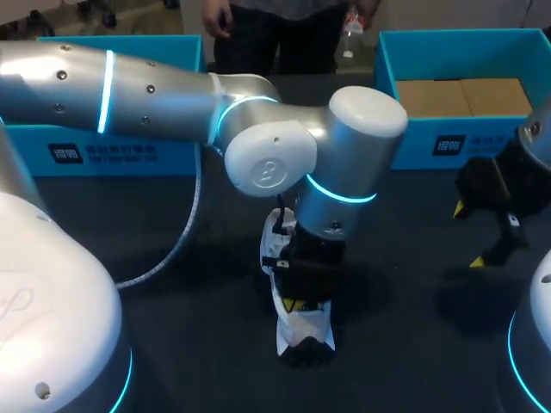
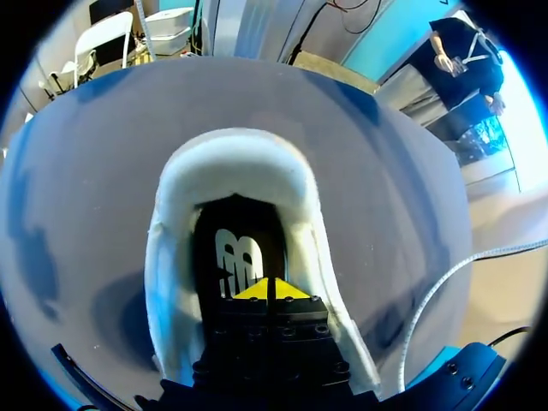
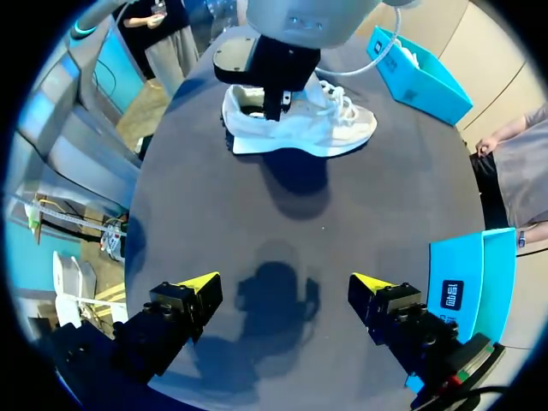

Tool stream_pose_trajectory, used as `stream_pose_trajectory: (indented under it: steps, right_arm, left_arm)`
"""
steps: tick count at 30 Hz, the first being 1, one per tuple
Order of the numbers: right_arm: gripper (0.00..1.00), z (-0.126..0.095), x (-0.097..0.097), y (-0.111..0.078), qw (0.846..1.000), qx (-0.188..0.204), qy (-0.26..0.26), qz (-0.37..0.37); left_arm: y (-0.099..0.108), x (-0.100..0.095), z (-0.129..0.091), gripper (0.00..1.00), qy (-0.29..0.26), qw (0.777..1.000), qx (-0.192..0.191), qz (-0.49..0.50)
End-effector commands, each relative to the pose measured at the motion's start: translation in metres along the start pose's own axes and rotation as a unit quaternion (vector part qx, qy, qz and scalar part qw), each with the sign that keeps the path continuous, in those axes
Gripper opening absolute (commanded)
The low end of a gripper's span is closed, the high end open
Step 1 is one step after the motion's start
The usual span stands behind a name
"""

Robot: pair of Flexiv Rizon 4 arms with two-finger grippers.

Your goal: Take the shoe out of the shoebox, open the shoe tongue, remove and reinsert the insole, then place the shoe into the shoebox

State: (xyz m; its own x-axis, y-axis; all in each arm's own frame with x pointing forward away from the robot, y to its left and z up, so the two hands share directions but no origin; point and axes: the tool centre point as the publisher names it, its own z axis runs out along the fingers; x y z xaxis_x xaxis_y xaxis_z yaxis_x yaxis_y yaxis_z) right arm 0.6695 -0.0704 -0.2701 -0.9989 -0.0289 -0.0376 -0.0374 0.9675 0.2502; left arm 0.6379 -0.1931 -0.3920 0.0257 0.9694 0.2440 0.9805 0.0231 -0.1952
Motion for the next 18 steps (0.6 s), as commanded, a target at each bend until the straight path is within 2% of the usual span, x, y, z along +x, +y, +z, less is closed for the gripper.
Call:
stream_pose_trajectory:
  steps: [1, 8, 11, 14, 18]
  right_arm:
    - [1.00, 0.001, 0.001, 0.000, 1.000, 0.001, -0.001, 0.000]
    - [1.00, 0.001, 0.001, 0.000, 1.000, 0.001, -0.001, 0.000]
    - [1.00, 0.001, 0.001, 0.000, 1.000, 0.001, -0.001, 0.000]
    - [1.00, 0.001, 0.001, 0.000, 1.000, 0.001, -0.001, 0.000]
    - [1.00, 0.001, 0.001, 0.000, 1.000, 0.001, -0.001, 0.000]
  left_arm:
    - [-0.008, 0.017, -0.013, 0.00, -0.016, 1.000, -0.016, 0.005]
    - [0.000, 0.007, 0.015, 0.00, 0.009, 1.000, -0.018, 0.004]
    - [0.004, 0.002, 0.026, 0.00, -0.008, 1.000, 0.005, 0.010]
    - [0.006, -0.001, 0.028, 0.00, -0.018, 1.000, 0.011, 0.001]
    - [0.004, -0.004, 0.024, 0.00, -0.023, 1.000, -0.002, -0.008]
